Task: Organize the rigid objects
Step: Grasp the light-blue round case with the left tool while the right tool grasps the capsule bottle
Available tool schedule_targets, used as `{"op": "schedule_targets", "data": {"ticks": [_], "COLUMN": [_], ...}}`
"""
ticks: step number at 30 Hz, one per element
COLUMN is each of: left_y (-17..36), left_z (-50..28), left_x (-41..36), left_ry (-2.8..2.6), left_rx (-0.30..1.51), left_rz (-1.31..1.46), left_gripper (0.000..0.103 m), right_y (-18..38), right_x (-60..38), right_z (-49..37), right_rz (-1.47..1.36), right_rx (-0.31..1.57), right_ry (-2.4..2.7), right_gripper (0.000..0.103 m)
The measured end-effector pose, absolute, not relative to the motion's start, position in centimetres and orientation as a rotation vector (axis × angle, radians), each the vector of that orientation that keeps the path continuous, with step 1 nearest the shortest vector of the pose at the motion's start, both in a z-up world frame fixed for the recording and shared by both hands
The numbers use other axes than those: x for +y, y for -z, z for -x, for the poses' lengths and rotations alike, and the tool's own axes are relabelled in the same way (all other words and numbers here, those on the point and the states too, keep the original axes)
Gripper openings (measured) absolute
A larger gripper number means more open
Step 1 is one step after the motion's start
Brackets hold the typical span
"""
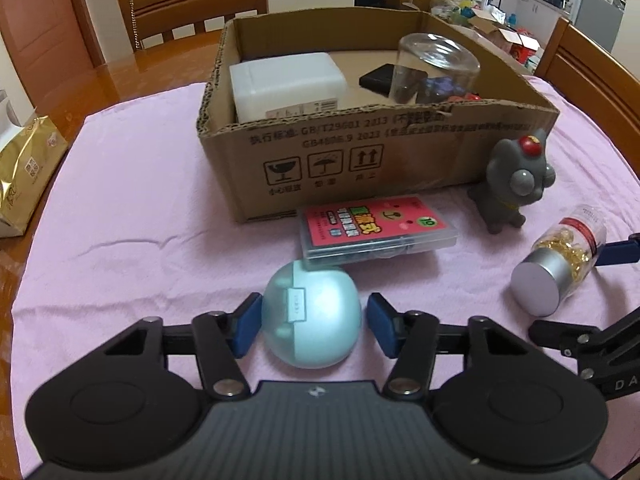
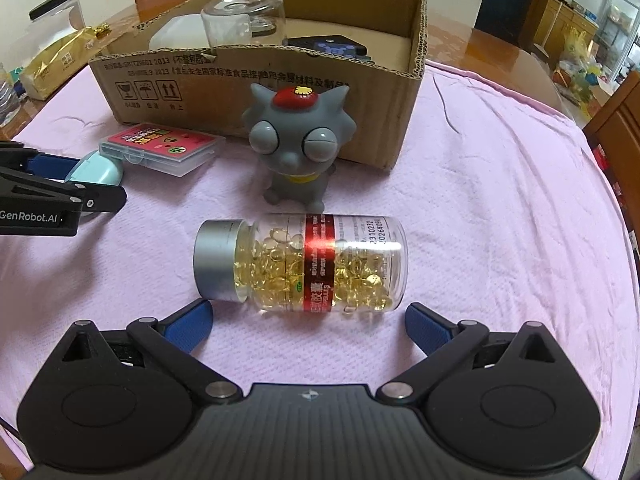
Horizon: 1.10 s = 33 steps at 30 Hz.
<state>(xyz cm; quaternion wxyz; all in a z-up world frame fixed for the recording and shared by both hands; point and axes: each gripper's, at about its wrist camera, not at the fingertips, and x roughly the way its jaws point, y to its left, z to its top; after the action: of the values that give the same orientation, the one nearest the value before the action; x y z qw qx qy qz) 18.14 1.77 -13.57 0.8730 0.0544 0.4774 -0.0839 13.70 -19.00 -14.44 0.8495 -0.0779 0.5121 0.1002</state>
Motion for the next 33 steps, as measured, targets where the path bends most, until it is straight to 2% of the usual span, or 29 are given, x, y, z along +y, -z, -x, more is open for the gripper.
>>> {"op": "schedule_targets", "data": {"ticks": [13, 19, 33], "left_y": [13.5, 13.5, 13.0], "left_z": [-18.5, -18.7, -18.6], "left_x": [1.7, 1.5, 1.6], "left_ry": [0.158, 0.141, 0.205], "left_rx": [1.012, 1.025, 1.076], "left_rz": [-0.095, -0.09, -0.111], "left_gripper": [0.054, 0.054, 0.052], "right_y": [13.1, 12.9, 12.8], "right_x": [-18.0, -17.2, -17.3], "right_z": [-15.4, -16.4, -16.3], "right_rz": [0.15, 0.172, 0.18], "right_rx": [1.033, 1.037, 1.07], "right_ry": [-0.211, -0.211, -0.217], "right_gripper": [0.103, 0.097, 0.096]}}
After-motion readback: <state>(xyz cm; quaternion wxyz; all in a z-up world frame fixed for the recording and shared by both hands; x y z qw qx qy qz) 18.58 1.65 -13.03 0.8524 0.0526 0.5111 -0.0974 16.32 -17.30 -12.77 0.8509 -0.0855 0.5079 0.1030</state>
